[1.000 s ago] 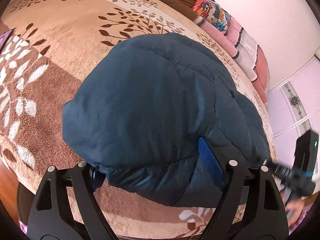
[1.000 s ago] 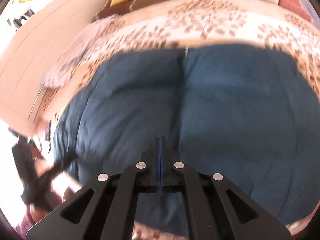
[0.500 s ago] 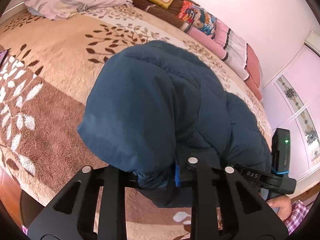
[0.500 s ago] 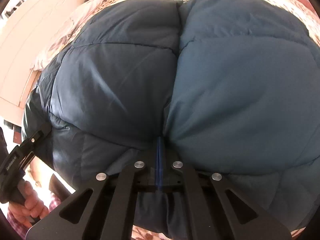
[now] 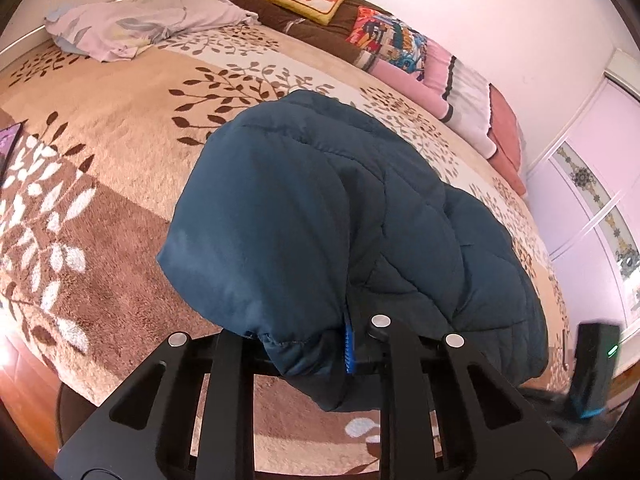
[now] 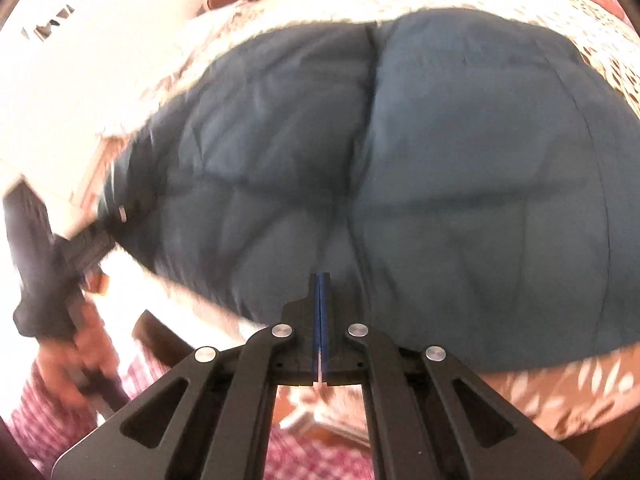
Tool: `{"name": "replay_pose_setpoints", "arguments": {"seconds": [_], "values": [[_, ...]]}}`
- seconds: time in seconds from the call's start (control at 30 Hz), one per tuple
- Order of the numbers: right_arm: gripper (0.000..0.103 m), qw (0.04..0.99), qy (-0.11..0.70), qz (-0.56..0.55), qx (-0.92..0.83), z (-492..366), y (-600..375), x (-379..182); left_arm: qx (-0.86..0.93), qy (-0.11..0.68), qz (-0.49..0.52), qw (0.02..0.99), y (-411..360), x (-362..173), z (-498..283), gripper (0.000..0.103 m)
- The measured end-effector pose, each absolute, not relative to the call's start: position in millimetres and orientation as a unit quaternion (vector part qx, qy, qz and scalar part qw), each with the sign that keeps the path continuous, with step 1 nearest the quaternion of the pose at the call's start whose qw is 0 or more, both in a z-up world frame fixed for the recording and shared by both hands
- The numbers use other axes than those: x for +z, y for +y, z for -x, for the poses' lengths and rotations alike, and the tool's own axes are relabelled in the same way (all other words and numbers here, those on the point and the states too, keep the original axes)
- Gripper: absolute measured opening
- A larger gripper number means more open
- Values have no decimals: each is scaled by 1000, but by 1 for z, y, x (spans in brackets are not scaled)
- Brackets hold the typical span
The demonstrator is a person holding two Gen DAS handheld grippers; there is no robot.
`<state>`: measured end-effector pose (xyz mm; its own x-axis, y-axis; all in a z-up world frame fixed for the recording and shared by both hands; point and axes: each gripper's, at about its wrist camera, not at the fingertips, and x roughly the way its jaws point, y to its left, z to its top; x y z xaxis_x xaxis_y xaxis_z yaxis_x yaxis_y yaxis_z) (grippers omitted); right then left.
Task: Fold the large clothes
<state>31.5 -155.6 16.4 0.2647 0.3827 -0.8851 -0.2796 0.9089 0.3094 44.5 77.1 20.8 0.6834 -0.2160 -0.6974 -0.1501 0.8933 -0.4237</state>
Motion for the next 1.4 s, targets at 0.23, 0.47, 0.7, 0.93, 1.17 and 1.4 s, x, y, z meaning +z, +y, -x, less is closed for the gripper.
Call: {"name": "replay_pose_setpoints", "arguments": {"seconds": [0.23,0.47,0.7,0.93,1.17,1.4], "values": [[1,777,596,-59,196,-46,-163,-27,-29,378,191,906,55,48,-32,18],[0,773,590,-99,210,-46,-187,-34,-44,331,114,936,12,89,-19,18],[1,799,529,-135,253,-27,-214,21,-53,295,42,953,-17,118,-12,18],[3,845,481,-161,172,-22,-297,48,-85,269,1,959,-53,136,-7,18],[4,809,529,-203,155,-34,-293,-20,-128,259,-44,956,-98,147,-5,18],[3,801,526,-233,167,-38,-307,-34,-206,251,-103,940,-174,143,-2,18]]}}
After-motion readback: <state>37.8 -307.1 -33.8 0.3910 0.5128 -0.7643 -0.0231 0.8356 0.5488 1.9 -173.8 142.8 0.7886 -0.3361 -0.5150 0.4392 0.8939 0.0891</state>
